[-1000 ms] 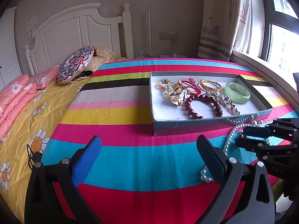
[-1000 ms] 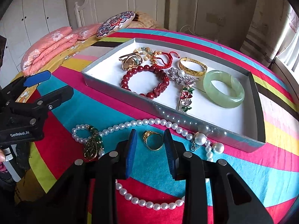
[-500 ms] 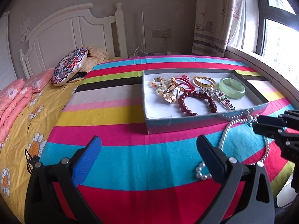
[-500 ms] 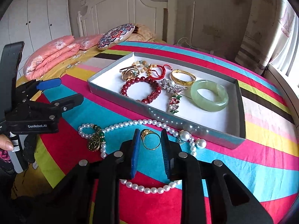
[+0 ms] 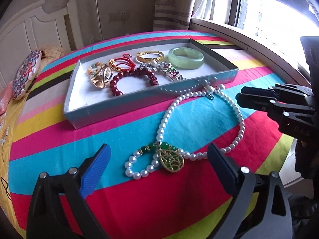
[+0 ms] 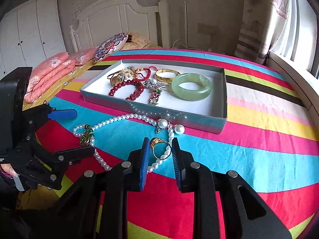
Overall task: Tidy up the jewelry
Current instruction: 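Grasp and lift the pearl necklace with the left gripper while the right gripper grasps the gold ring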
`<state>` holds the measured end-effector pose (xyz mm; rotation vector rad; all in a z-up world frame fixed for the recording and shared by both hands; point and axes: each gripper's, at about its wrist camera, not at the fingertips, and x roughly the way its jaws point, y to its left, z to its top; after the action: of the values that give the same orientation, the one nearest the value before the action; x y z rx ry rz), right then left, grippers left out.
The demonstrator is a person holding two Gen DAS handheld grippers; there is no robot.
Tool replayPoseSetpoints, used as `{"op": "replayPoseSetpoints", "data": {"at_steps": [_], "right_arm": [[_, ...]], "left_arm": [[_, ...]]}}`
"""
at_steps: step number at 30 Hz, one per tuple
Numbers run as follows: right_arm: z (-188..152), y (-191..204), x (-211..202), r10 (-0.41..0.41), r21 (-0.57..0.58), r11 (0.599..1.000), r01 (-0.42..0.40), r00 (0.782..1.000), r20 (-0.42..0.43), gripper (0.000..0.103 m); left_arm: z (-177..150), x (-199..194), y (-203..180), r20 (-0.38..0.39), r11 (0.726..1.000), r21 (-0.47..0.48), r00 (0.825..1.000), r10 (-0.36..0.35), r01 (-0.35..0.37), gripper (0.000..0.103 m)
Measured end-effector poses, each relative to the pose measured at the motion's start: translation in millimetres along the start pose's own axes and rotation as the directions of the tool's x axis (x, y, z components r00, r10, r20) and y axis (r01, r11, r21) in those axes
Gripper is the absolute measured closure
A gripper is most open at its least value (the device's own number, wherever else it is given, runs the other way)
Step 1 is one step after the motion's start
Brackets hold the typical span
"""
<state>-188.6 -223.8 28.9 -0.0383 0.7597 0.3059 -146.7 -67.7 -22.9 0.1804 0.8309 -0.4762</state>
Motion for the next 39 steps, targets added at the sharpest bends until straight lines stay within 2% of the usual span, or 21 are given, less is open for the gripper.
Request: {"op": "replayPoseSetpoints", "data": {"at_steps": [5,11,13,14,15,16,17,18,20,24,26,32,39], "right_arm": [[-4,-4,0,0.002,0.02,1.0,-0.002,1.0,0.007,0.08],[-7,-17,-4,-0.014,0.054,0.998,0.013,1.0,0.015,0.08],[-9,-20,-6,-0.018,0.064,0.998,0.017,1.0,0.017,0.08],[-10,-21,-6,-0.018,0.067,0.998,0.017,1.0,0.017,0.08],[-11,-22,-6,-0.018,0.07,0.997,0.017,1.0,0.016,0.08],[-11,-24,-7,-0.02,0.074,0.997,0.018,1.0,0.018,0.08],[-12,-25,-7,-0.019,0.077,0.997,0.018,1.0,0.018,0.08],[-13,-26,-7,-0.019,0.081,0.997,0.017,1.0,0.018,0.08],[-13,-29,-8,-0.018,0.09,0.996,0.017,1.0,0.02,0.08],[-16,-32,-9,-0.013,0.105,0.994,0.01,1.0,0.024,0.08],[-17,-33,-8,-0.012,0.108,0.994,0.01,1.0,0.023,0.08],[-18,-35,-11,0.0,0.121,0.993,-0.004,0.999,0.033,0.08],[-17,-36,-15,-0.001,0.121,0.993,-0.004,0.999,0.047,0.08]], "left_arm": [[1,4,-2,-0.022,1.0,0.009,0.999,-0.03,0.03,0.012],[21,17,-3,-0.067,0.997,0.005,0.995,-0.072,0.073,0.013],[28,23,-5,-0.069,0.998,0.012,0.996,-0.063,0.064,0.014],[31,25,-8,-0.066,0.998,0.023,0.996,-0.053,0.055,0.025],[33,26,-12,-0.06,0.999,0.042,0.998,-0.033,0.035,0.044],[35,27,-16,-0.056,0.998,0.06,0.998,-0.01,0.013,0.055],[37,28,-20,-0.054,0.997,0.082,0.999,0.001,0.004,0.073],[37,27,-23,-0.057,0.995,0.095,0.998,-0.016,0.021,0.085],[36,27,-30,-0.049,0.991,0.131,0.999,0.001,0.006,0.095],[30,19,-40,-0.011,0.987,0.161,1.0,0.014,-0.013,0.096],[31,5,-44,0.04,0.988,0.157,0.999,-0.015,0.009,0.096],[59,-20,-42,0.134,0.991,0.134,0.991,-0.004,-0.014,0.096],[85,-48,-45,0.206,0.991,0.127,0.976,-0.067,0.042,0.096]]}}
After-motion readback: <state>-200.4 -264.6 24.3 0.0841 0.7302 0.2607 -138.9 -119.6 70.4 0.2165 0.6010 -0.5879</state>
